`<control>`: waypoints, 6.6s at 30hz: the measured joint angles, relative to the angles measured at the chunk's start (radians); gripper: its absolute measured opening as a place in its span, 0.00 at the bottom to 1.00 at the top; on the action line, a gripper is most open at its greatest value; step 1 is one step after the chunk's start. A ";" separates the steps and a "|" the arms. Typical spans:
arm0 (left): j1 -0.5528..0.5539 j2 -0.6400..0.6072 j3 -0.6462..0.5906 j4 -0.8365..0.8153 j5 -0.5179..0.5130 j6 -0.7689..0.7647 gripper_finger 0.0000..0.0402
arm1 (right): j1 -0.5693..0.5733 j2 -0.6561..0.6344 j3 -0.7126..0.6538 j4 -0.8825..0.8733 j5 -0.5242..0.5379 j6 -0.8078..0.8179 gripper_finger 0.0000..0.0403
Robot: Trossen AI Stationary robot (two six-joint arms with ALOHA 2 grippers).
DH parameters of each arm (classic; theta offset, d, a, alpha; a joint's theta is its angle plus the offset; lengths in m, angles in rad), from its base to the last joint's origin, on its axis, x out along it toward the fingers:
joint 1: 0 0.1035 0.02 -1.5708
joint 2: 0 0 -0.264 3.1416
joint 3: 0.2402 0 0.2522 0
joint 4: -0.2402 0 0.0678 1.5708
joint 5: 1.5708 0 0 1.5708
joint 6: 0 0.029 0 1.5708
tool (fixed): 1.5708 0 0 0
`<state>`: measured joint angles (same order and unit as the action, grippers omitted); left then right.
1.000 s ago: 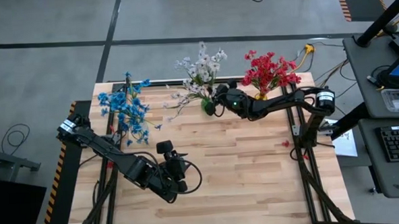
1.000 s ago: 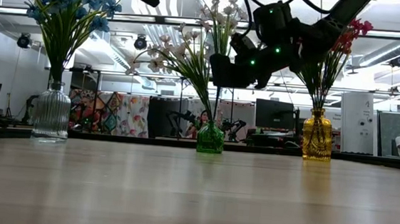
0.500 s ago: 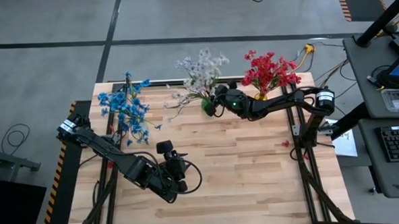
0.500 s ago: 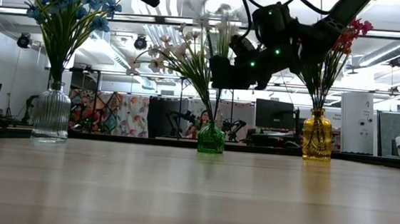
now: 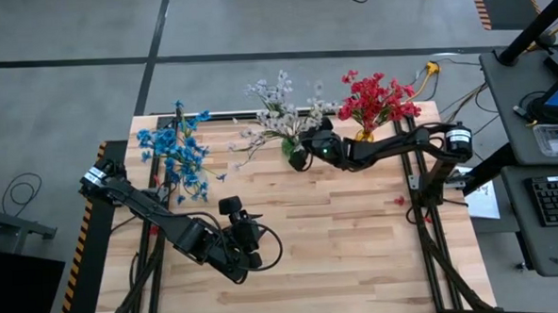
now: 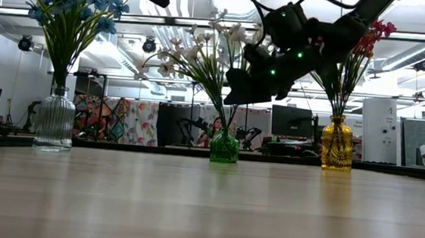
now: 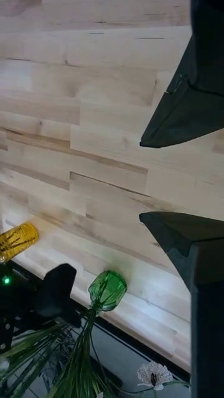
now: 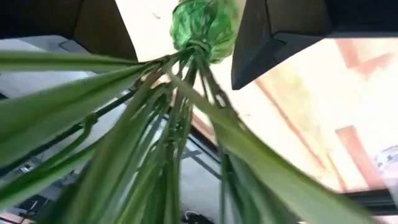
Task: Sort flowers into vase by color
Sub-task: Put the white flowers into the green vase, then return to Home Position
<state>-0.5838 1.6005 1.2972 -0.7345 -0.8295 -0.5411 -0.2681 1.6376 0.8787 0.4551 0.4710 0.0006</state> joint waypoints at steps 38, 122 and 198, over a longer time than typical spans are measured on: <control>-0.218 0.001 0.106 0.008 0.257 -0.135 0.41 | 0.423 -0.306 0.000 -0.561 0.001 0.103 0.76; -0.398 -0.381 -1.027 1.629 0.943 0.465 0.41 | 0.890 -1.000 -0.451 -0.516 -0.131 0.026 0.76; -0.212 -1.379 -1.288 0.954 0.874 0.588 0.41 | 0.060 -1.578 -0.803 -0.374 -1.009 -0.149 0.77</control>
<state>-0.7963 0.2212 0.0090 0.2196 0.0444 0.0471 -0.2085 0.0599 0.0757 0.0811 -0.5378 -0.1482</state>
